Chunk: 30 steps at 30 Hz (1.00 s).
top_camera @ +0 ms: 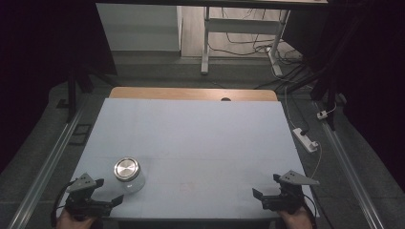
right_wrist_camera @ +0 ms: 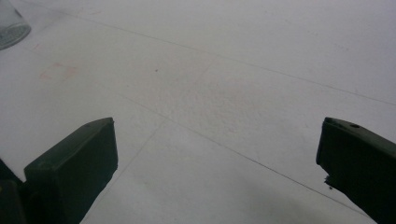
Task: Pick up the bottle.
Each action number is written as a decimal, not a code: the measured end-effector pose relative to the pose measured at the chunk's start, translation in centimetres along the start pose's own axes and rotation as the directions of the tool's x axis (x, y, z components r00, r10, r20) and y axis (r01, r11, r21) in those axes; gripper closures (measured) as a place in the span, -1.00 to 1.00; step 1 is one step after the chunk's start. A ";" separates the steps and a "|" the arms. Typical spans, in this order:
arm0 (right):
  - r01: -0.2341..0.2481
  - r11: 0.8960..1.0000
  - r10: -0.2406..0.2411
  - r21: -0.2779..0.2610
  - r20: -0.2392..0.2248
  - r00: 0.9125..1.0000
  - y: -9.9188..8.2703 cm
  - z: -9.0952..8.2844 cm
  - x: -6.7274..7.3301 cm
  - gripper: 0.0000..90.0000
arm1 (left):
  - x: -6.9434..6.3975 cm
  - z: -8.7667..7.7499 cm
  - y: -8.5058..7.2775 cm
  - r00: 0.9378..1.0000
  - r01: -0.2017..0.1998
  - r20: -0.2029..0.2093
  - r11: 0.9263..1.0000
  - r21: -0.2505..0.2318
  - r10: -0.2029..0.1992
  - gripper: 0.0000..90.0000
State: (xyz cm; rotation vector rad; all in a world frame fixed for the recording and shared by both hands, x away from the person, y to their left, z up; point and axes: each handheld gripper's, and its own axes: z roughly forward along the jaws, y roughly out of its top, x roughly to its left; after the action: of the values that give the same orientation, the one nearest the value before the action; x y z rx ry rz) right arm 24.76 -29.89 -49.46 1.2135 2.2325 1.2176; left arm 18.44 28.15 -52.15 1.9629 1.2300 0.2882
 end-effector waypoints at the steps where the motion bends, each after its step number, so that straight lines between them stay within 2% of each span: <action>1: -0.004 1.000 0.004 0.002 0.001 1.000 0.0 0.0 -0.1 -1.00 | 0.0 0.0 0.0 1.000 0.000 0.000 1.000 0.000 0.000 -1.00; 4: 0.000 1.000 0.000 0.007 -0.012 1.000 0.0 0.1 0.0 -1.00 | -0.1 0.1 0.1 1.000 -0.003 -0.012 1.000 0.012 0.003 -1.00; 8: 0.034 0.999 -0.033 0.026 -0.028 0.999 0.1 0.3 0.2 -1.00 | 0.0 0.2 0.1 1.000 0.009 -0.019 1.000 0.021 -0.009 -1.00; 14: 0.064 0.997 -0.063 0.038 -0.041 0.997 0.1 0.4 0.5 -1.00 | -0.1 0.4 0.2 1.000 -0.001 -0.015 0.999 0.033 0.001 -1.00; 21: 0.079 0.996 -0.077 0.047 -0.052 0.996 0.1 0.5 0.6 -1.00 | 0.0 0.4 0.3 1.000 -0.003 -0.002 1.000 0.023 0.003 -1.00; 25: 0.090 0.995 -0.086 0.054 -0.056 0.995 0.1 0.5 0.7 -1.00 | -0.1 0.6 0.5 1.000 -0.030 -0.003 0.999 0.027 0.030 -1.00; 30: 0.098 0.993 -0.094 0.062 -0.060 0.994 0.1 0.6 0.7 -1.00 | -0.1 0.8 0.8 0.998 -0.052 0.017 0.999 0.003 0.052 -1.00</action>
State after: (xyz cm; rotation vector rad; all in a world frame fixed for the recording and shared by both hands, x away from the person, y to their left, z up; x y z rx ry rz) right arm 24.79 -28.93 -49.64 1.0937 2.3597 1.1651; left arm 19.41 27.44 -52.08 1.9986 1.1702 0.2953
